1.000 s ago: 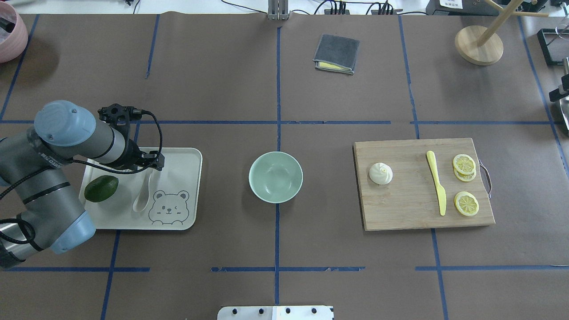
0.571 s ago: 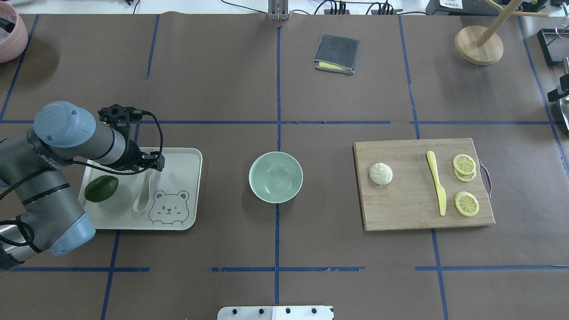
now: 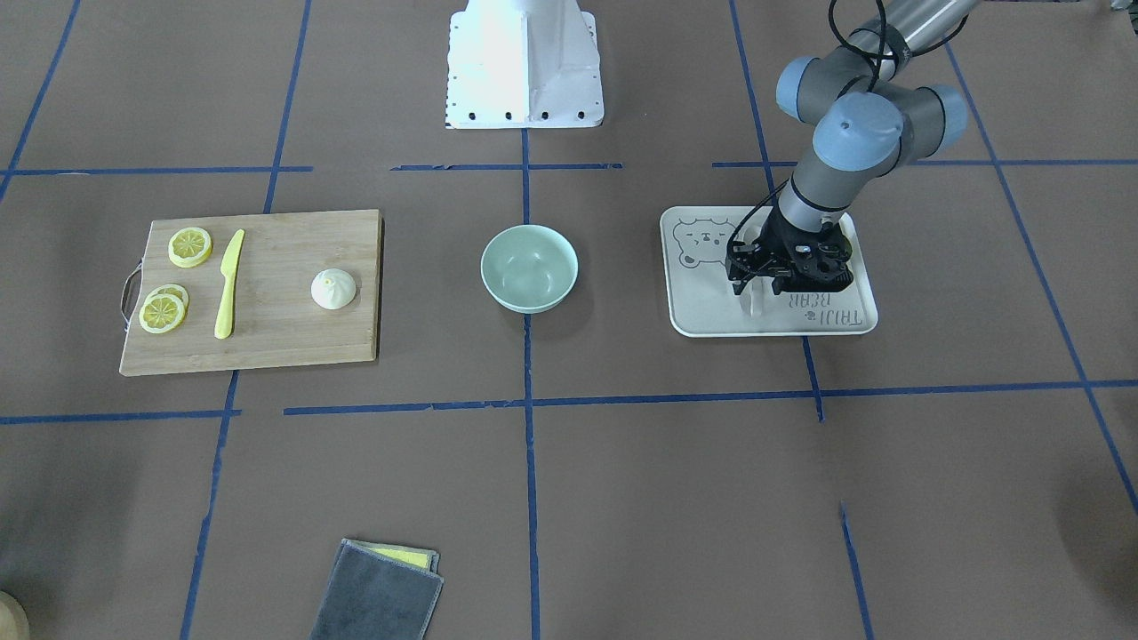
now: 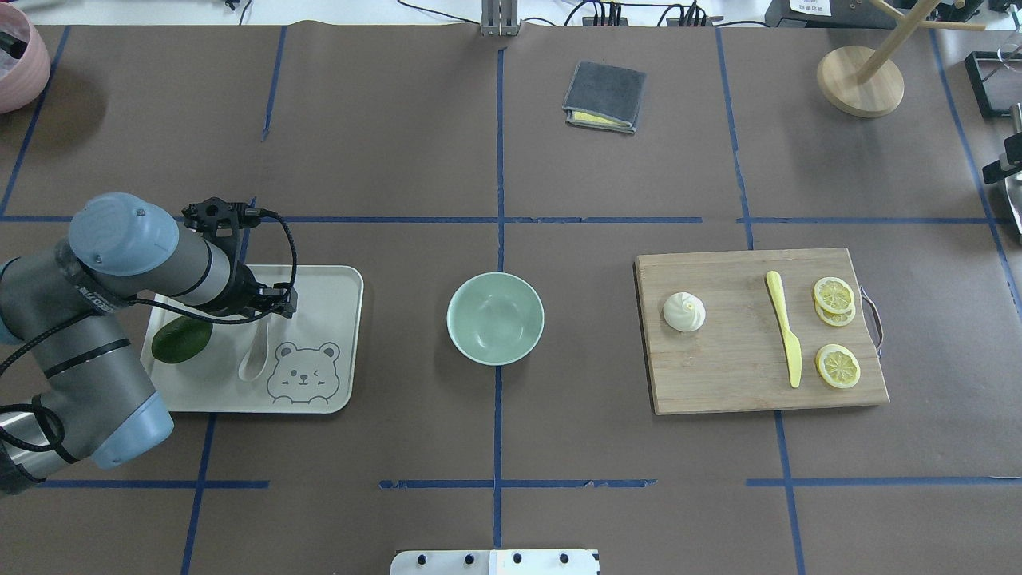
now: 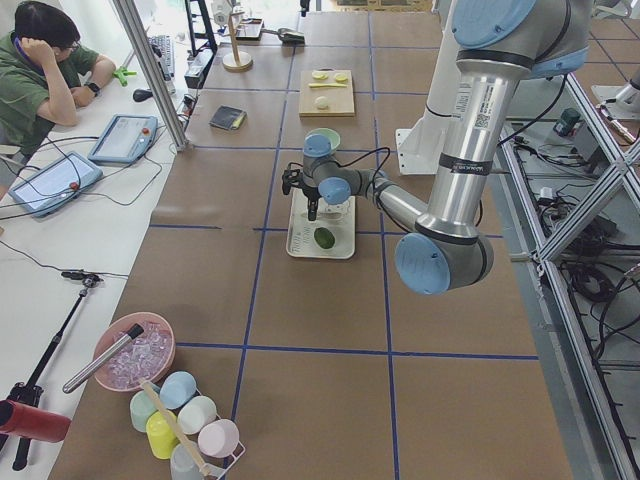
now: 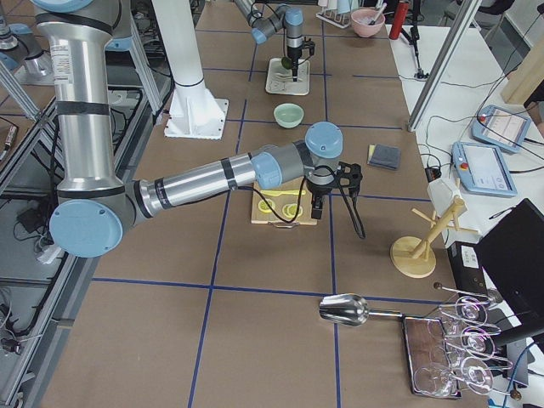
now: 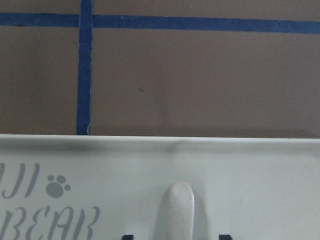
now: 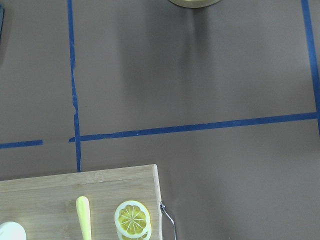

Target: Put spoon and bun in bowl

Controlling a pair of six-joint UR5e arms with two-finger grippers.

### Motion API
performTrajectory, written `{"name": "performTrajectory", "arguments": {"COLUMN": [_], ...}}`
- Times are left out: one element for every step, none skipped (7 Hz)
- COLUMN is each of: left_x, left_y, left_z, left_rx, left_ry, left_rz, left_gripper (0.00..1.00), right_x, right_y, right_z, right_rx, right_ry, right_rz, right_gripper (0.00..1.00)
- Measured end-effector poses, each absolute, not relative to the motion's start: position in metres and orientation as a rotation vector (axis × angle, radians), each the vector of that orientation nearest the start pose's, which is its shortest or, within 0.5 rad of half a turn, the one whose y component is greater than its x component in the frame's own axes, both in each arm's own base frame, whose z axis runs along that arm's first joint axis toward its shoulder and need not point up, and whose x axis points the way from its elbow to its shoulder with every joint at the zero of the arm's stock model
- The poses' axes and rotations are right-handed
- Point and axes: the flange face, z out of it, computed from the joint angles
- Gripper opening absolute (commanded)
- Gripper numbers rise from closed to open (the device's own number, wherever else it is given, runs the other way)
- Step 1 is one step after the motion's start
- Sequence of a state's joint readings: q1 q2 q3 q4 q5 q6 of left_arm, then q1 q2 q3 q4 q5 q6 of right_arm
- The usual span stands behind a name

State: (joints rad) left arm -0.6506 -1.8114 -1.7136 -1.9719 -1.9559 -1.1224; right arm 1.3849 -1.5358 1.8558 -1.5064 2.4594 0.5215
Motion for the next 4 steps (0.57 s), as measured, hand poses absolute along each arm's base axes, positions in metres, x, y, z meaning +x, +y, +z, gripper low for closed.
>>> {"name": "performTrajectory", "arguments": {"left_x": [0.4208,0.4215,0.4215,0.4215], "left_y": [-0.4396,-0.4391,-0.4389,-0.4386], "left_z": [0.4244,0.4249,0.4246,0.4247], "left_rx": [0.096,0.096,0.096,0.096], "left_ry": [0.845,0.841,0.840,0.839], "left_rz": [-0.042,-0.048,-0.051,-0.052], "left_gripper": [0.37,0.17,0.00,0.00], "right_x": [-0.0384,-0.0387,-0.0389,-0.0389], "right_y": [-0.5054,-0.5059,-0.5062,-0.5064], "right_z": [0.4841,0.4837,0.4835,0.4833], "right_rx": [0.033,0.033,0.034,0.034], "right_ry": [-0.948,-0.948,-0.948,-0.948], "right_rz": [0.138,0.138,0.137,0.137], "right_gripper": [1.00,1.00,1.00,1.00]}}
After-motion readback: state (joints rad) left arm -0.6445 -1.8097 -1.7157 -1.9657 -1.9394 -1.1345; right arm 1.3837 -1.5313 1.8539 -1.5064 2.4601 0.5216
